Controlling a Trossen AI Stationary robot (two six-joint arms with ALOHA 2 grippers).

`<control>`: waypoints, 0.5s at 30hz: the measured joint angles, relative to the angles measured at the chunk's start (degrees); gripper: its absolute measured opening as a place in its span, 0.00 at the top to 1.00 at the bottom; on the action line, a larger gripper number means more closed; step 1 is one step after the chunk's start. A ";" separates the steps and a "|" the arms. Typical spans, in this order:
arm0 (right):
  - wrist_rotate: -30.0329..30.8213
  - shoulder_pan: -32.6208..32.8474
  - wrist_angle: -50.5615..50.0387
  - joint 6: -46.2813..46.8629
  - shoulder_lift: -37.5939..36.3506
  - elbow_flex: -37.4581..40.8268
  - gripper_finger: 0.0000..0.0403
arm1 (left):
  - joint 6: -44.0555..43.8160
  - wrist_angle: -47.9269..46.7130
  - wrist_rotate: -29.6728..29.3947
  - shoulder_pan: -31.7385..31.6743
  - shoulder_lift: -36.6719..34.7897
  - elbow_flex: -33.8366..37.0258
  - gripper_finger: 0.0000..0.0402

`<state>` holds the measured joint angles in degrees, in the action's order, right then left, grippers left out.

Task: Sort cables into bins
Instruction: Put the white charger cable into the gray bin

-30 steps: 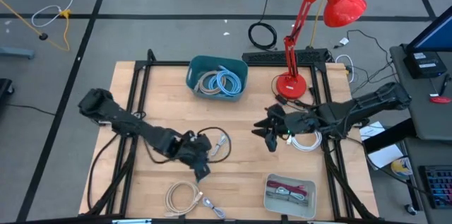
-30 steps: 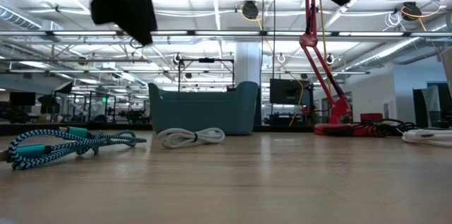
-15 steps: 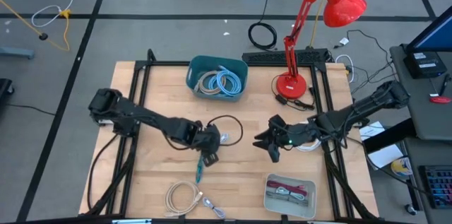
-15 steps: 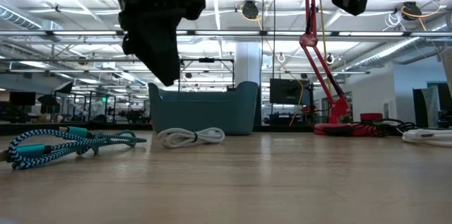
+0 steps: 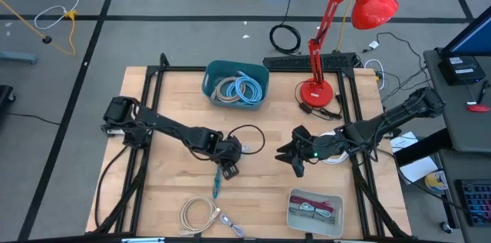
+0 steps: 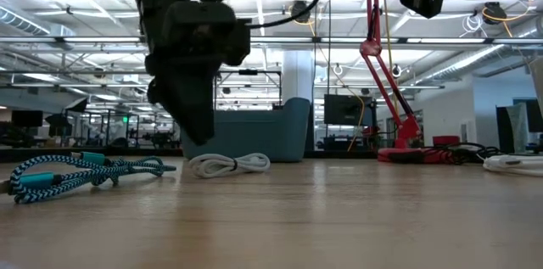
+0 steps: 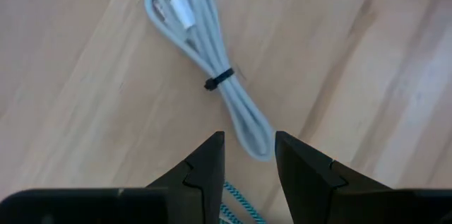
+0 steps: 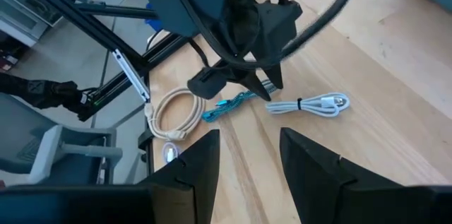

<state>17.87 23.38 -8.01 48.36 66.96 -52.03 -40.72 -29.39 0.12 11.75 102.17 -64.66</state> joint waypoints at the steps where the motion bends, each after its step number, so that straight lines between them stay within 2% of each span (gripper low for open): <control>1: 0.01 0.00 0.04 0.04 0.00 0.00 0.65 | -0.12 0.00 0.04 -0.02 0.02 0.28 0.68; 8: 0.22 0.00 0.04 0.26 0.00 0.00 0.65 | -2.08 5.29 1.40 0.00 0.00 4.64 0.68; 15: 1.69 0.00 0.04 0.26 0.00 0.00 0.65 | -2.94 9.39 1.57 -0.13 -0.02 5.13 0.68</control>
<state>19.55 23.38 -7.97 48.62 66.96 -52.03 -43.66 -20.00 1.69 11.62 102.15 -59.53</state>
